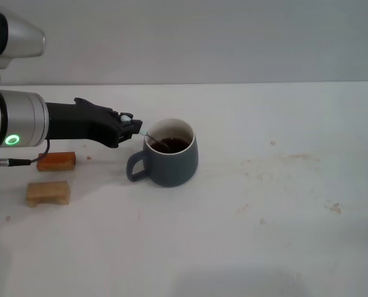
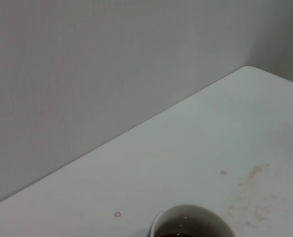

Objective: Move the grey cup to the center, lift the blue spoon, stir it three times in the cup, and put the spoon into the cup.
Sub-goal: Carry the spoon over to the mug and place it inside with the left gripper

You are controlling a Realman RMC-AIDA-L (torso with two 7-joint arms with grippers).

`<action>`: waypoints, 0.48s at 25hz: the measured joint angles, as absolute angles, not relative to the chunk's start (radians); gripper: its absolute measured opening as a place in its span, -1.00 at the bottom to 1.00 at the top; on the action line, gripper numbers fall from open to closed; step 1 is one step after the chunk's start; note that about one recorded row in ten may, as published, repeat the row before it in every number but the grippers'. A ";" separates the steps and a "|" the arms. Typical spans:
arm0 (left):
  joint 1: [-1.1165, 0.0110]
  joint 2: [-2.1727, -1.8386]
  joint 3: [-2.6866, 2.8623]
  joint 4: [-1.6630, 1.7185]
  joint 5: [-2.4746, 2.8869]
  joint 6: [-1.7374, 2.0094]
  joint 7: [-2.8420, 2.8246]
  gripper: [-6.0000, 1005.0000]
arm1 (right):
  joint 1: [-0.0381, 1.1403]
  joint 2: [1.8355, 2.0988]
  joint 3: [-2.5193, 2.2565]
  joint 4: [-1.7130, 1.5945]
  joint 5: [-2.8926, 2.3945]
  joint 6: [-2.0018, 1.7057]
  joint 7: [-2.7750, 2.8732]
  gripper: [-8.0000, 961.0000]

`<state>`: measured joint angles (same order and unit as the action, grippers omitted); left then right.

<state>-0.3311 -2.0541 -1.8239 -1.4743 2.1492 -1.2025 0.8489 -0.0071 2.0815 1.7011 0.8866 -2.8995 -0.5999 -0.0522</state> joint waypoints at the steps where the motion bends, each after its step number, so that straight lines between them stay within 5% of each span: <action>1: -0.331 -2.054 -1.824 -1.474 2.149 -1.202 0.849 -0.63 | -0.006 2.081 1.701 0.887 -2.900 -0.600 -0.052 -0.91; 12: -0.386 -2.053 -1.835 -1.390 2.159 -1.163 0.878 -0.63 | -0.008 2.080 1.701 0.885 -2.903 -0.600 -0.052 -0.91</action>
